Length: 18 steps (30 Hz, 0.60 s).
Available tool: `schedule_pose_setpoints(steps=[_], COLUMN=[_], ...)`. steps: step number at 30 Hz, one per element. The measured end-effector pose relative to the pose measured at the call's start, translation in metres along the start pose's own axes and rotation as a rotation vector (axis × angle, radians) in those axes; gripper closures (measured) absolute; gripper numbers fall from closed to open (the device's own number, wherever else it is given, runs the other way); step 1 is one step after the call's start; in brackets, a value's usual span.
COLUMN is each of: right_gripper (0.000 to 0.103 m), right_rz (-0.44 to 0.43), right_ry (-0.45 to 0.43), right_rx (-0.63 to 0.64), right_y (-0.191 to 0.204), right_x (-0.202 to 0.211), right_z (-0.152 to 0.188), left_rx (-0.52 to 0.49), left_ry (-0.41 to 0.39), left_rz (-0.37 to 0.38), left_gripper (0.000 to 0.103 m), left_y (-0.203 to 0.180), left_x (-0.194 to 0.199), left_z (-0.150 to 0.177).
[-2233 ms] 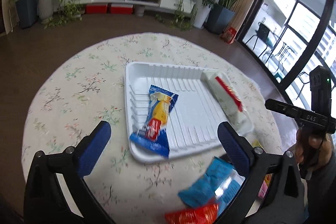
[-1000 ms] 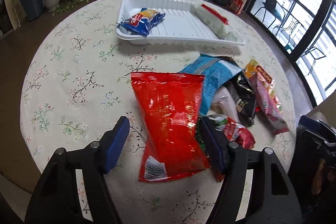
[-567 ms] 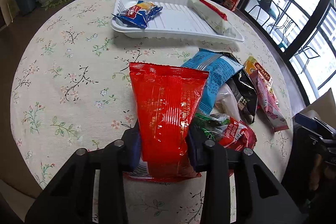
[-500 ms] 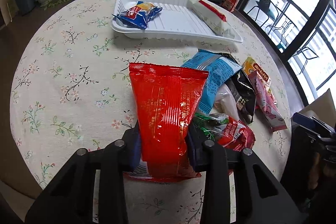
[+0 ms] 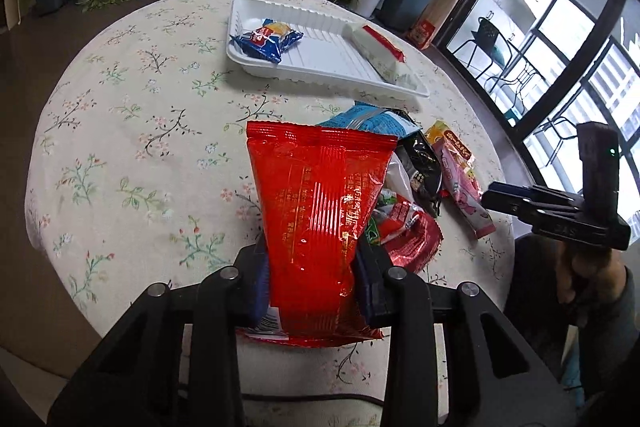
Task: Organize snacks
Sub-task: 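Lift the red chip bag with the left gripper while the right gripper grasps the pink bar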
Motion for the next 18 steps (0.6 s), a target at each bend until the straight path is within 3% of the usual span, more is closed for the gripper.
schedule_pose_setpoints(steps=[10, 13, 18], right_gripper=[0.06, 0.069, 0.074], right_rz=[0.024, 0.015, 0.007], right_ry=[0.107, 0.117, 0.107], right_rx=[0.036, 0.023, 0.014], right_y=[0.006, 0.002, 0.001], right_x=[-0.041, -0.045, -0.038], right_z=[-0.009, -0.009, -0.004], left_rx=[0.013, 0.013, 0.007], left_ry=[0.015, 0.021, 0.028], left_rz=[0.004, 0.003, 0.005], left_gripper=[0.072, 0.072, 0.072], left_y=[0.002, 0.003, 0.001], left_x=[-0.006, -0.009, -0.013], left_z=[0.009, 0.009, 0.01])
Point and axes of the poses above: each gripper's, at about its wrist camera, not at the fingertips, and x roughly against the way its jaws point, y to its left, z to its underside, the point moved 2 cm from there along -x, roughly the way its jaws point, and after that the axes turned 13 degrees about -z, right-handed, at the moved point
